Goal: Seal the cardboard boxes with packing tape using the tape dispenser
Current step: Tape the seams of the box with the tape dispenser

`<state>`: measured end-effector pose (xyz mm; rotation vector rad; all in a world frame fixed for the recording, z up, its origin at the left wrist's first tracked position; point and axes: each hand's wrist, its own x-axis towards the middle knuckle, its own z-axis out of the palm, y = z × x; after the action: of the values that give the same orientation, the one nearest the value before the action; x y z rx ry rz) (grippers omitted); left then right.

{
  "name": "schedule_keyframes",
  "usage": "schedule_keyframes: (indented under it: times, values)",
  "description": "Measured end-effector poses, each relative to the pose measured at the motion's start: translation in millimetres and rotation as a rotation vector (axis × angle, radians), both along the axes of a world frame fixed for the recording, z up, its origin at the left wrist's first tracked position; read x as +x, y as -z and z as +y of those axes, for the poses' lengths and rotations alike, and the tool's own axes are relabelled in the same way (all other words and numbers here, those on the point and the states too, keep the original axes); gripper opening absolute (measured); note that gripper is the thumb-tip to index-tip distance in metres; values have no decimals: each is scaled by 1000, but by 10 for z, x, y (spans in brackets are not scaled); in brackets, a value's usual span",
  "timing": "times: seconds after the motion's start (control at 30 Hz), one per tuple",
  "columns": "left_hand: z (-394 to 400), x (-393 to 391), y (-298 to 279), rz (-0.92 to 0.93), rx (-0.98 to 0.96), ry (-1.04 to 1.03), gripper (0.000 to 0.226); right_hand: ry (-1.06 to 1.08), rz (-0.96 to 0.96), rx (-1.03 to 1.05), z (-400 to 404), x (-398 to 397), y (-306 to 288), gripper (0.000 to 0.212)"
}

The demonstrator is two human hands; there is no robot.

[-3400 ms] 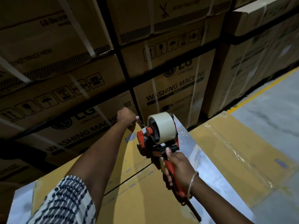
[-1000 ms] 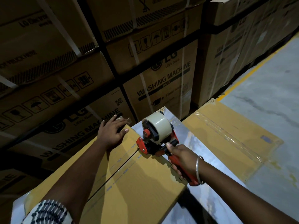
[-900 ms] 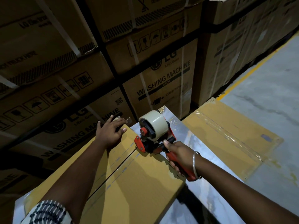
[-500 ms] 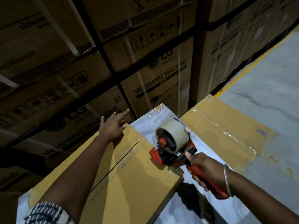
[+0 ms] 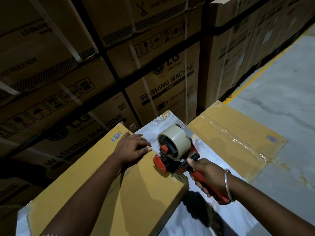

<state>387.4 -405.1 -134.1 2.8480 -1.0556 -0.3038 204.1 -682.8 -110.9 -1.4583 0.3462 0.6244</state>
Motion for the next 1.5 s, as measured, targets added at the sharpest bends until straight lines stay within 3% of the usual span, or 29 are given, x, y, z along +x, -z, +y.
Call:
schedule_keyframes:
  times: [0.2,0.3,0.43,0.53,0.6,0.67,0.77,0.83,0.9,0.97,1.1,1.27,1.4,1.5]
  values:
    - [154,25,-52,-50,93,-165,85,-45,20,-48,158,353,-112,61]
    - [235,42,-58,-48,128,-211,81,-81,50,-30,184,421,-109,68]
    - [255,46,-30,-66,125,-211,92,-87,46,-3,-13,241,-31,81]
    - [234,-3,2,-75,126,-219,85,-60,47,-14,-180,-16,-19,66]
    - [144,-70,-26,-102,142,-202,64,-39,25,-13,-196,-119,-27,59]
    - [-15,-179,-64,-122,84,-162,43,-30,6,-8,-168,-139,4,58]
    - [-217,-365,-28,-7,-77,-25,33,-32,-6,9,-146,-127,29,68]
    - [-217,-438,57,98,-161,-14,32,-33,-23,18,-144,-124,40,73]
    - [-168,-437,118,131,-213,-27,34,-29,-46,21,-130,-113,45,64]
    - [-128,-417,144,115,-238,-30,36,-5,-48,14,-91,-93,48,50]
    - [-95,-371,141,109,-287,-84,45,-8,-44,29,15,41,10,46]
    - [-38,-328,136,88,-308,-156,63,-64,25,-17,84,279,-25,55]
    - [7,-288,180,84,-305,-179,40,-72,-10,5,-88,166,77,56]
    - [-12,-293,178,78,-287,-182,37,-48,-4,35,-218,-72,181,59]
